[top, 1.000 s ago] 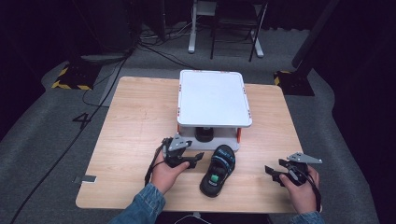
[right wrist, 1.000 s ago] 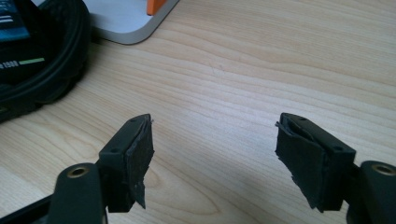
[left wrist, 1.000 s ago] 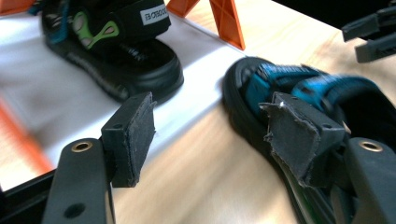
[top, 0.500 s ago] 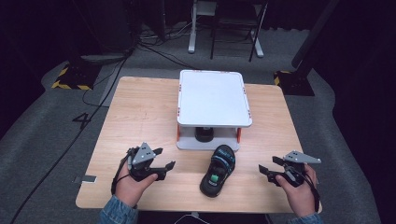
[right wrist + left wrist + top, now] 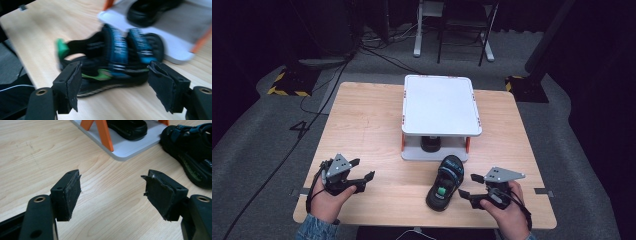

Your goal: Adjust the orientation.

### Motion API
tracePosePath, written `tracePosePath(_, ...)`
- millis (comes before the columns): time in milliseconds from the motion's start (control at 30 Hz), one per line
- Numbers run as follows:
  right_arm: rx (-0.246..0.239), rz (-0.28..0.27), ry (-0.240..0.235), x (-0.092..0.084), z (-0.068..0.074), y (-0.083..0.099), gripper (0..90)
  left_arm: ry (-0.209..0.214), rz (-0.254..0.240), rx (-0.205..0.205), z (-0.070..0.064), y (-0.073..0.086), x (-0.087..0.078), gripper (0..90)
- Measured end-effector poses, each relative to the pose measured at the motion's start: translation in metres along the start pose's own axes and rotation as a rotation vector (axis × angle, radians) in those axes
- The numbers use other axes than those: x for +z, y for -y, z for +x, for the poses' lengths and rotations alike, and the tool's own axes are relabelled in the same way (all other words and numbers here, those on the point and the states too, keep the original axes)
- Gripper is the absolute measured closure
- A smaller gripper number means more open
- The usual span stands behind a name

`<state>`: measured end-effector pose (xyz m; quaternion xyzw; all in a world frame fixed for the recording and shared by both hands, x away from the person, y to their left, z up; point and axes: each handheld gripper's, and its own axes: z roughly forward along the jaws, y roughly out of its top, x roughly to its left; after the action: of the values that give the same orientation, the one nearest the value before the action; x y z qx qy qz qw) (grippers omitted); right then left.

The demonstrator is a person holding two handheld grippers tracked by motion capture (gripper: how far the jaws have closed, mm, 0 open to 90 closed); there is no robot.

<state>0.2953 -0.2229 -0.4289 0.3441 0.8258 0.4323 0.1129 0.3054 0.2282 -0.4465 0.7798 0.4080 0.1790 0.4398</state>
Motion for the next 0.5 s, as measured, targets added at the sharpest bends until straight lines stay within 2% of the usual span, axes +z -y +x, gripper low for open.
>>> tracePosePath(133, -0.013, 0.013, -0.019, 0.012, 0.020, -0.003, 21.8, -0.006, 0.000, -0.010, 0.001, 0.002, 0.000, 29.3)
tracePosePath(300, -0.042, 0.016, -0.067, 0.028, 0.040, -0.006, 26.4, -0.008, 0.002, -0.010, 0.000, 0.003, 0.000, 29.4)
tracePosePath(433, -0.044, 0.016, -0.015, 0.038, 0.048, -0.007, 30.7, -0.009, 0.005, -0.009, -0.001, 0.003, 0.000, 29.5)
tracePosePath(500, -0.074, 0.017, 0.019, 0.040, 0.050, -0.007, 36.9, -0.005, 0.007, -0.009, -0.001, 0.004, 0.001, 29.5)
